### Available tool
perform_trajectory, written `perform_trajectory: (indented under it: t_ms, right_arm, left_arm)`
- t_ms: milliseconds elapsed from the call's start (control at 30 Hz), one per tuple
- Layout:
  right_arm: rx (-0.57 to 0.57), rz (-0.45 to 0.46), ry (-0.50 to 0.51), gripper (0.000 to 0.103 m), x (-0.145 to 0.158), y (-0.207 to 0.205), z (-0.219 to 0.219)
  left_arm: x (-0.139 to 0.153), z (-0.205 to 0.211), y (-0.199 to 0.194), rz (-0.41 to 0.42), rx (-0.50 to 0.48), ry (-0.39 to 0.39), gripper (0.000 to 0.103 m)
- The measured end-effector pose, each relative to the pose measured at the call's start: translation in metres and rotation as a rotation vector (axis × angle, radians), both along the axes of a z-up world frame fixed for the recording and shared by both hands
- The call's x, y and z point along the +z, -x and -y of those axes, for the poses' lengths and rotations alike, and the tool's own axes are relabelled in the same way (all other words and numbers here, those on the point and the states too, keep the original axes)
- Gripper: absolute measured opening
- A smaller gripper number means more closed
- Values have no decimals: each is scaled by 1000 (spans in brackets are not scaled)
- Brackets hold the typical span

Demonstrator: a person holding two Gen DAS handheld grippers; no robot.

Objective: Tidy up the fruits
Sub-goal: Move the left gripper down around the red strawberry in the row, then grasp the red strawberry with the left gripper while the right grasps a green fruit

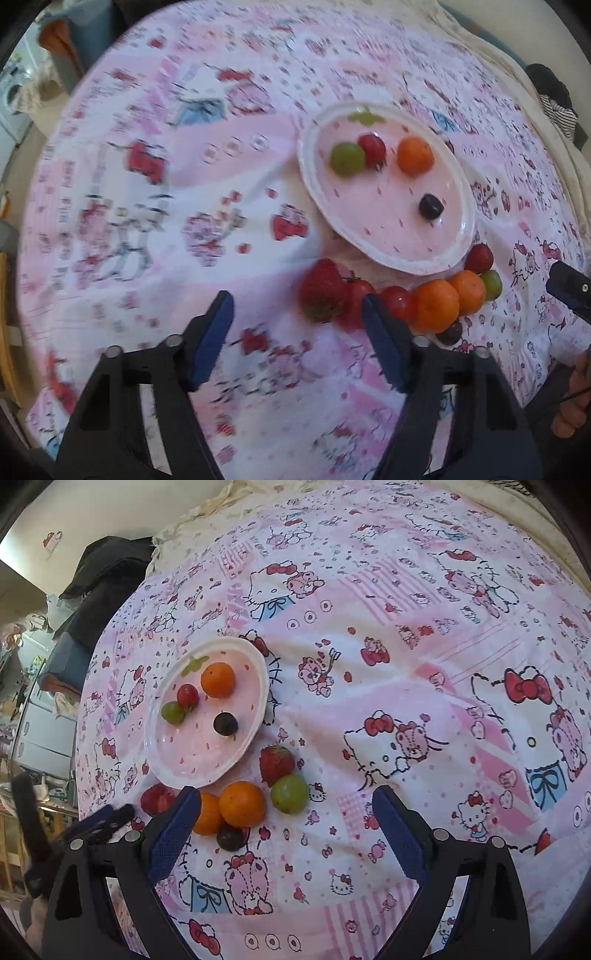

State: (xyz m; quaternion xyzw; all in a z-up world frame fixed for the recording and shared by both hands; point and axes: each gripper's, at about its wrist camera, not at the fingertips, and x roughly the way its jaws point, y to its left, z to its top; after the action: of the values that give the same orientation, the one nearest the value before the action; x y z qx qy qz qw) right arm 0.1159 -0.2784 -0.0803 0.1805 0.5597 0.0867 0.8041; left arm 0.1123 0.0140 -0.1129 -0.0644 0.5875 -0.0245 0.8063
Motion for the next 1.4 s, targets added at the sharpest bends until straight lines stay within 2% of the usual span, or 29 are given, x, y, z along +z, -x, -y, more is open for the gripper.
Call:
perform_trajectory:
  t_ms: [167,300,467,533,567,800,867,933,967,1033,1067,1167,1333,1400]
  right_arm:
    - [16,-10,-15,96,-3,-5,-4]
    - [16,-21,-31,96,-5,-7,-3]
    - [11,-25,-50,96,-5,-8,-1]
    - [10,-23,-52,96,-5,-8,-1]
    - [9,-23,-54,96,-5,-9,-1]
    - [-12,-29,-46,96,-6,-7,5]
    - [-22,-32,-43,96,-6,-6,7]
    - [-26,-32,-40,96,-7,-5,8]
    - [-25,-33,-37,96,-7,-4,7]
    - [-22,-34,-29,96,-7,-3,6]
    - [-19,-35,-24,96,-8,-3,5]
    - [-13,-34,-11,96,-8,-4,3]
    - [-61,-39,-12,94,-13,-8,15]
    - [-57,-91,-51,72,-24,-14,17]
  left_arm:
    - [-16,0,-9,-41,7,86,58]
    - [-22,-5,-11,-69,21,183,41]
    - [-22,-7,-10,-76,30,205,39]
    - [-21,-10,-11,-78,45,212,33]
    - [-20,-12,-11,-78,54,202,26]
    - [-6,-13,-7,-50,44,213,26]
    - [3,-12,-5,-22,42,195,26]
    - [12,-15,-4,6,49,145,26]
    - [17,-15,-2,24,40,83,26]
    - [19,-15,0,32,29,17,26]
    - [17,-14,2,27,18,-20,26]
    - [5,-11,5,-16,-2,-65,26]
    - [-10,-7,9,-59,-15,-109,33]
    - [-13,-3,7,-69,-28,-118,33]
